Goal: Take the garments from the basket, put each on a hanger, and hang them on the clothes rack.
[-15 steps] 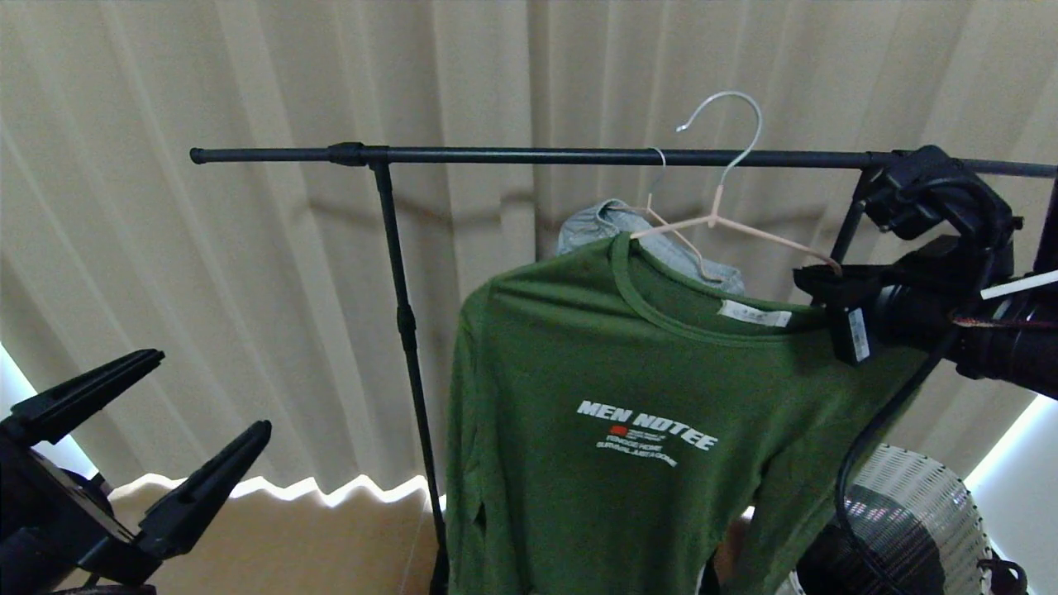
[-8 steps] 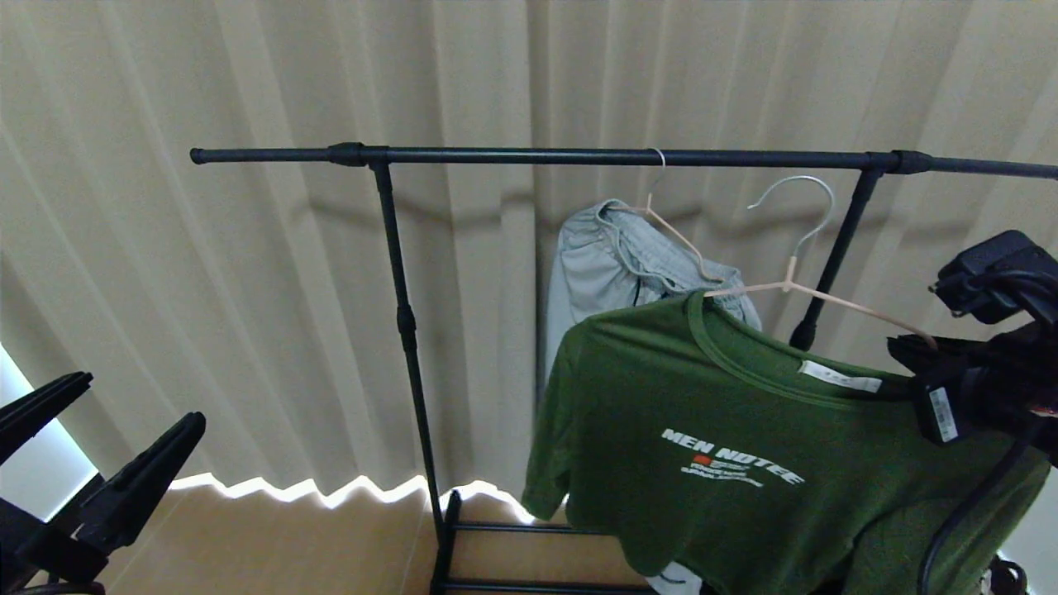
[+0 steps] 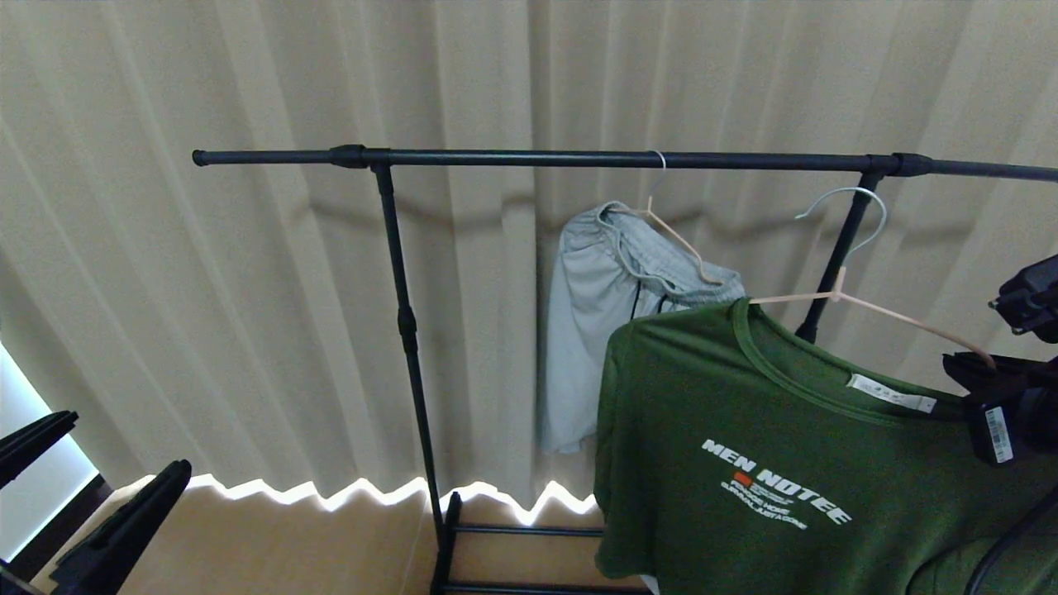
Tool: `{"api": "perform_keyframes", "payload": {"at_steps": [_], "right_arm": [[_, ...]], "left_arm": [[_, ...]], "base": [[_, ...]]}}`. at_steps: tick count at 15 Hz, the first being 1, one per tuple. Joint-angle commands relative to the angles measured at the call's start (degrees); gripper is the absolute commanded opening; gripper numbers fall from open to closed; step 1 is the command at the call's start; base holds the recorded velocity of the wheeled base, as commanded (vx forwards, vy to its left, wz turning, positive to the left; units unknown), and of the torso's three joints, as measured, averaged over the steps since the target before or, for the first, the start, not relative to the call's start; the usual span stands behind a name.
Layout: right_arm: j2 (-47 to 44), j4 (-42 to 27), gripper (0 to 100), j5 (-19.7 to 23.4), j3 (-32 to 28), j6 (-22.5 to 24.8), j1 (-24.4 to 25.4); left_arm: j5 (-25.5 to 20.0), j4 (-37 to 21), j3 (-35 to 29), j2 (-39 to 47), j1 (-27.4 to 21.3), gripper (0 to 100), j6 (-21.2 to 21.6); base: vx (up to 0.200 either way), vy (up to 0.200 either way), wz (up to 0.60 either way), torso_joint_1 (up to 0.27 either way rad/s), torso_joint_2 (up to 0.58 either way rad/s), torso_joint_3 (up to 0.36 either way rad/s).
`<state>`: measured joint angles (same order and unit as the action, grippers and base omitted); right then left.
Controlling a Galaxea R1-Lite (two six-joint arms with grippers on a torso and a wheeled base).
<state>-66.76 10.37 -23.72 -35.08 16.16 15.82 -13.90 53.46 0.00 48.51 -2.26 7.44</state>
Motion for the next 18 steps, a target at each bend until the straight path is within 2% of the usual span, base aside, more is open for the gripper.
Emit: {"api": "perform_keyframes", "payload": {"at_steps": [1, 11, 12, 14, 16, 18], "right_arm": [[0.1, 0.1, 0, 0.0, 0.0, 0.0, -0.1], [0.2, 0.0, 0, -0.1, -0.4, 0.1, -1.7], [1.5, 0.0, 0, -0.3, -0.5, 1.1, -6.4], [2.9, 0.1, 0, -0.1, -0.2, 4.8, -12.6], [3.8, 0.1, 0, 0.0, -0.1, 5.3, -15.0], [4.2, 0.0, 0, 0.0, 0.1, 5.3, -15.5]], "left_arm": [[0.0, -2.0, 0.0, -4.1, -0.5, 100, 0.0], [0.0, -2.3, -0.1, -4.1, -0.6, 100, 0.1], [-0.1, -2.4, -0.3, -4.1, -0.6, 100, 0.0], [-0.1, -2.4, -0.8, -3.9, -0.6, 100, 0.0], [-0.3, -2.3, -1.1, -3.0, -0.6, 100, -0.1], [-0.3, -2.3, -1.1, -1.8, -0.6, 100, -0.1]], "base": [[0.0, -0.2, 0.0, 0.002, 0.0, 0.007], [0.0, -0.2, 0.0, 0.0, 0.0, 0.001], [0.0, -0.2, 0.0, 0.002, 0.0, 0.007], [0.0, 0.0, 0.0, 0.0, 0.0, 0.0], [0.0, 0.0, 0.0, 0.0, 0.0, 0.0], [0.0, 0.0, 0.0, 0.0, 0.0, 0.0]]}}
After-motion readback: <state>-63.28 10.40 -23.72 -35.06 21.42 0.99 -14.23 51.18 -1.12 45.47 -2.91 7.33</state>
